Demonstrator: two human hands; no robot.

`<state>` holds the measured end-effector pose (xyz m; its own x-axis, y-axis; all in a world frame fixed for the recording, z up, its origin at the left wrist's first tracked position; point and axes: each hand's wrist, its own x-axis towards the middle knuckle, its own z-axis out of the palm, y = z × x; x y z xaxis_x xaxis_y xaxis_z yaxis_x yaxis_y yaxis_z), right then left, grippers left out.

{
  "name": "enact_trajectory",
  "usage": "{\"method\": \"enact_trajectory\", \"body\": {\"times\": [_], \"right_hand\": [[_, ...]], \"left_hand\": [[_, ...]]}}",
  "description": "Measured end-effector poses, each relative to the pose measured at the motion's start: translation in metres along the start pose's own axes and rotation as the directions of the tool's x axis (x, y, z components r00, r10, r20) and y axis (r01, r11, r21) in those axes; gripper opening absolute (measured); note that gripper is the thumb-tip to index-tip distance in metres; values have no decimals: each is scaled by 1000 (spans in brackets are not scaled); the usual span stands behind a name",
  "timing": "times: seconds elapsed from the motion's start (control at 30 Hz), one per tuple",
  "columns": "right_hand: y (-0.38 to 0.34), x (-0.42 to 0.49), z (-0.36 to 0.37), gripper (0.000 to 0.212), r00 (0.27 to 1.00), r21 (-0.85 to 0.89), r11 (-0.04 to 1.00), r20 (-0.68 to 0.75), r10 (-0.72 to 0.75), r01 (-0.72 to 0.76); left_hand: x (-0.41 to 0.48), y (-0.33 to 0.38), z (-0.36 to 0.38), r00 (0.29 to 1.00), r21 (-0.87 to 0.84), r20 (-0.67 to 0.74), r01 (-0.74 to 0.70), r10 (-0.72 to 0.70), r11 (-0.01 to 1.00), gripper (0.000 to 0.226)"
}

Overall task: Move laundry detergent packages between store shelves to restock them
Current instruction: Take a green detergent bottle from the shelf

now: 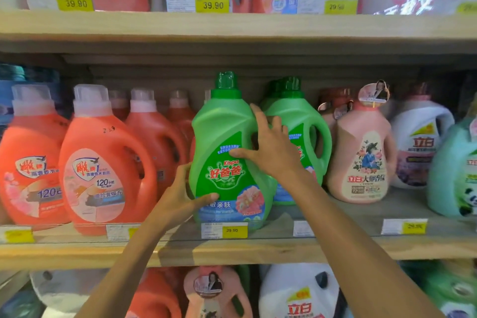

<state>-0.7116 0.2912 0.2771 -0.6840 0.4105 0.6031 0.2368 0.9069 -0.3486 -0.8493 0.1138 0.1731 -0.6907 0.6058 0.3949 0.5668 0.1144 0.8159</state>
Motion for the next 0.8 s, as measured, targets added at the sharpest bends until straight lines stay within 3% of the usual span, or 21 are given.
{"method": "enact_trajectory", "body": {"times": [0.3, 0.63, 0.8], "right_hand": [[60, -11, -37, 115, 1000, -10, 1000, -13, 12, -12], [124, -18, -73, 113, 1000, -16, 1000, -19, 0, 0], [150, -19, -87, 114, 1000, -16, 1000, -14, 4, -5]], "left_hand": [[4, 32, 68, 999, -13, 37, -11, 11, 1000, 82], [3, 66, 133, 999, -14, 37, -24, 24, 1000, 86], [4, 79, 158, 999, -9, 26, -27, 27, 1000, 100]]}}
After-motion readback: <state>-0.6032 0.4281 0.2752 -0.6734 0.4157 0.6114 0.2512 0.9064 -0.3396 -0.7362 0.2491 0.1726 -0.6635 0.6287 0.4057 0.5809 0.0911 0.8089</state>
